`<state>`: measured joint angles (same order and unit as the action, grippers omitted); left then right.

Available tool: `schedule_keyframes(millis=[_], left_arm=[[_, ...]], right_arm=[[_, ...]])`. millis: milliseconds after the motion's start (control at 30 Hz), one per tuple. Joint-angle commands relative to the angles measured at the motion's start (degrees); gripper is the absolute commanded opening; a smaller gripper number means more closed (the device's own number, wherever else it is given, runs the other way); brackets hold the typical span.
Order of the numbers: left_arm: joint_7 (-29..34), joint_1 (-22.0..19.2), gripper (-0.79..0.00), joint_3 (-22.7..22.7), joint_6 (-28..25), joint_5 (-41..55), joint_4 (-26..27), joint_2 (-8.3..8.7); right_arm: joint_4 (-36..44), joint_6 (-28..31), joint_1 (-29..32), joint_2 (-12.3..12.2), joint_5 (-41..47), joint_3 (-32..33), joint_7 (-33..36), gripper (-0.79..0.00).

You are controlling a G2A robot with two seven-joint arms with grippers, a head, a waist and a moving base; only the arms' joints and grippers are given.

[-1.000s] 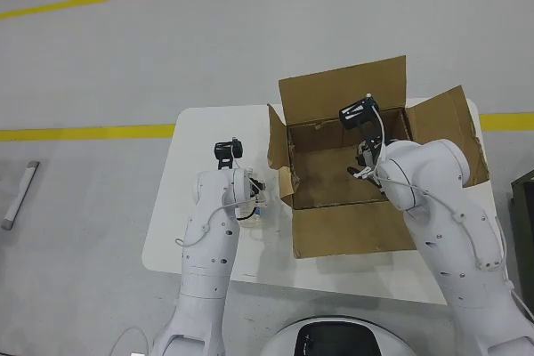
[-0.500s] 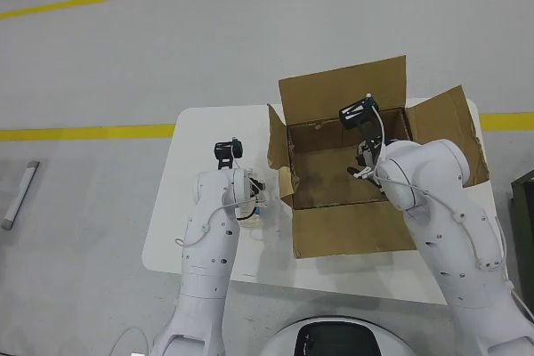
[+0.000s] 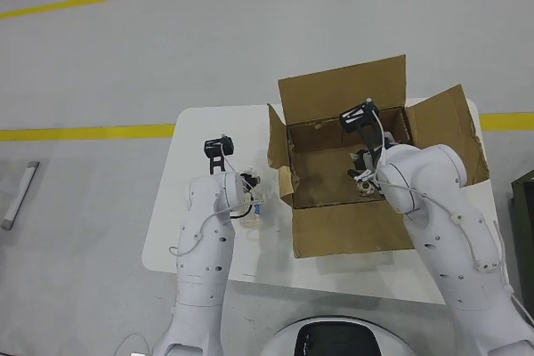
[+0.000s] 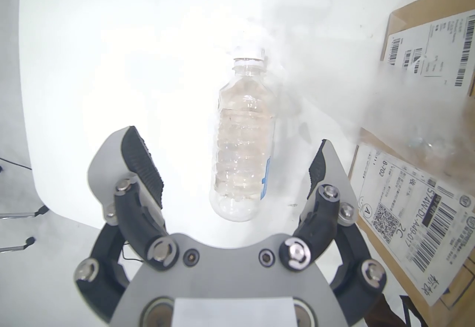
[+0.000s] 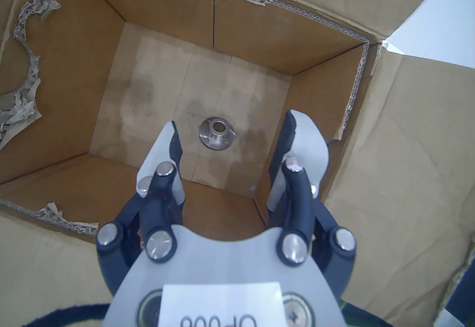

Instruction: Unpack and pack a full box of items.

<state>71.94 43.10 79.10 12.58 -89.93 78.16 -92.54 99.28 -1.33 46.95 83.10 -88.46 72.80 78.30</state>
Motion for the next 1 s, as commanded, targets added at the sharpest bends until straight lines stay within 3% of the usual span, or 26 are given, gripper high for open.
schedule_keyframes(millis=[0,567,967], left_arm=[[-0.5,0.3,0.000,0.5,0.1,0.1,1.0,0.12],[-0.9,0.6,0.000,1.4,-0.5,0.7,2.0,0.39],[-0.9,0.6,0.000,1.4,-0.5,0.7,2.0,0.39]], right_arm=[[-0.7,0.0,-0.2,0.0,0.0,-0.2,-0.2,0.000],[-8.8,2.0,-5.5,1.2,-3.8,-7.4,4.1,0.000],[-8.8,2.0,-5.5,1.2,-3.8,-7.4,4.1,0.000]])
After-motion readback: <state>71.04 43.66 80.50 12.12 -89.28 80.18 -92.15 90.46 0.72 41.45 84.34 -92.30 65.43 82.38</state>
